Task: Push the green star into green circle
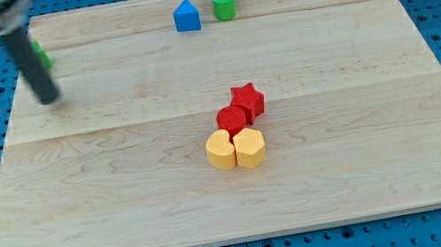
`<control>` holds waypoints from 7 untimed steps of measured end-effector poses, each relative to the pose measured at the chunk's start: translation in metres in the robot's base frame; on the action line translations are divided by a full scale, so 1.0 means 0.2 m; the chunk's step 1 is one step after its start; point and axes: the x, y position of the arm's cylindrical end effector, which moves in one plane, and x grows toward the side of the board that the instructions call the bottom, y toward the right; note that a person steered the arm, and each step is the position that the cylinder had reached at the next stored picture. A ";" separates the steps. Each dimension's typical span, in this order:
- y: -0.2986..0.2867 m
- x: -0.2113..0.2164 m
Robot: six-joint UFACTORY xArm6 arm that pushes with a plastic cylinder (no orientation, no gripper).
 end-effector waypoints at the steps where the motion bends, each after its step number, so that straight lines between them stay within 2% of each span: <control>1: -0.11 -0.26; 3: 0.76 -0.44; 4: 0.54 -0.32; 5: 0.38 -0.44; 6: 0.70 -0.59; 7: 1.01 -0.63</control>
